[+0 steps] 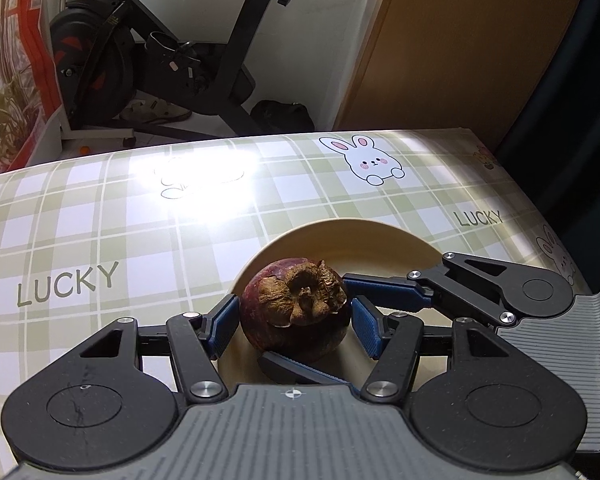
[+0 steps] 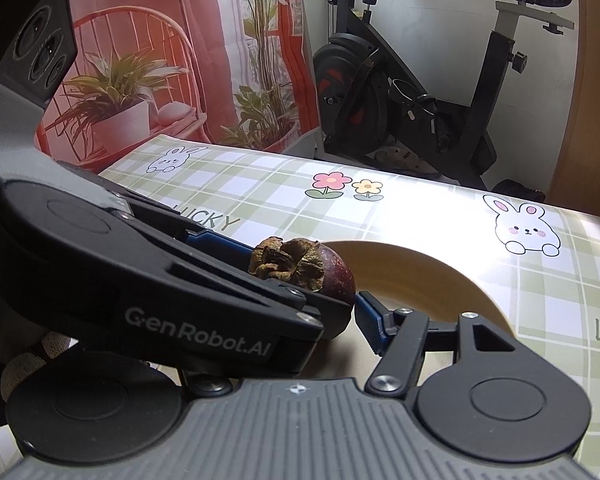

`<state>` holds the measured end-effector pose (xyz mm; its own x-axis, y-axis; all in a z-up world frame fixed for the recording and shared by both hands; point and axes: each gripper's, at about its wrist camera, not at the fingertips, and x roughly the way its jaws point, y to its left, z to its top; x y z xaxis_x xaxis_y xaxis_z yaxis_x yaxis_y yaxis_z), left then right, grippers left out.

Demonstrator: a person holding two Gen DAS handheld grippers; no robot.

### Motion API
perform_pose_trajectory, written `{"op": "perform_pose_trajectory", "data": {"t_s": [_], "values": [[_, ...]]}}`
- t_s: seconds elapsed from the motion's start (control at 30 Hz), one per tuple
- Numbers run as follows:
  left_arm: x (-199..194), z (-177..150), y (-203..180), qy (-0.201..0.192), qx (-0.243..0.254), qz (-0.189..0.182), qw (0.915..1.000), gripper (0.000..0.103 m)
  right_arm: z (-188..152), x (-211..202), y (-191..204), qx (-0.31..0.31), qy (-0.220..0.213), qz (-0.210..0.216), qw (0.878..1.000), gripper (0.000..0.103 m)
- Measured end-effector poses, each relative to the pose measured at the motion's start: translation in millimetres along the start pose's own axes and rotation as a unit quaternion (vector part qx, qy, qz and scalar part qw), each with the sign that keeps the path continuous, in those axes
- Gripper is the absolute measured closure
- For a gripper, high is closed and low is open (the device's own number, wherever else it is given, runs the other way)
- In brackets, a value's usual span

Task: Organize fruits
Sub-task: 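Lower the mangosteen onto the plate and open the left gripper, then move the left tool back to the fruit pile and grasp the lemon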

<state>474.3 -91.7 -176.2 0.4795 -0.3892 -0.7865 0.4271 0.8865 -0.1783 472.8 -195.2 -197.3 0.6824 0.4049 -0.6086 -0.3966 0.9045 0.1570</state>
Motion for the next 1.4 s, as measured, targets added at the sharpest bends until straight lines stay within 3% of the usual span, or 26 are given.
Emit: {"op": "perform_pose_trajectory", "data": {"t_s": [0.1, 0.17, 0.37, 1.13, 1.4], "values": [[-10, -2, -5, -0.009, 0.012, 0.020, 0.9997, 0.037, 0, -1, 2, -0.005, 0.008, -0.007, 1.000, 0.034], [-20, -3, -8, -0.021, 0.022, 0.035, 0.9989, 0.027, -1, -3, 3, -0.004, 0.014, -0.015, 1.000, 0.025], [-48, -8, -18, -0.044, 0.037, 0.047, 0.9972, 0.023, -2, -18, 2, 0.011, 0.015, -0.033, 0.999, 0.018], [-153, -64, -33, -0.135, 0.028, 0.096, 0.9858, 0.016, -23, -106, 36, 0.062, -0.010, -0.082, 0.995, 0.010], [-180, -101, -26, -0.156, -0.013, 0.112, 0.9814, 0.016, -37, -127, 50, 0.090, -0.022, -0.094, 0.991, 0.010]]}}
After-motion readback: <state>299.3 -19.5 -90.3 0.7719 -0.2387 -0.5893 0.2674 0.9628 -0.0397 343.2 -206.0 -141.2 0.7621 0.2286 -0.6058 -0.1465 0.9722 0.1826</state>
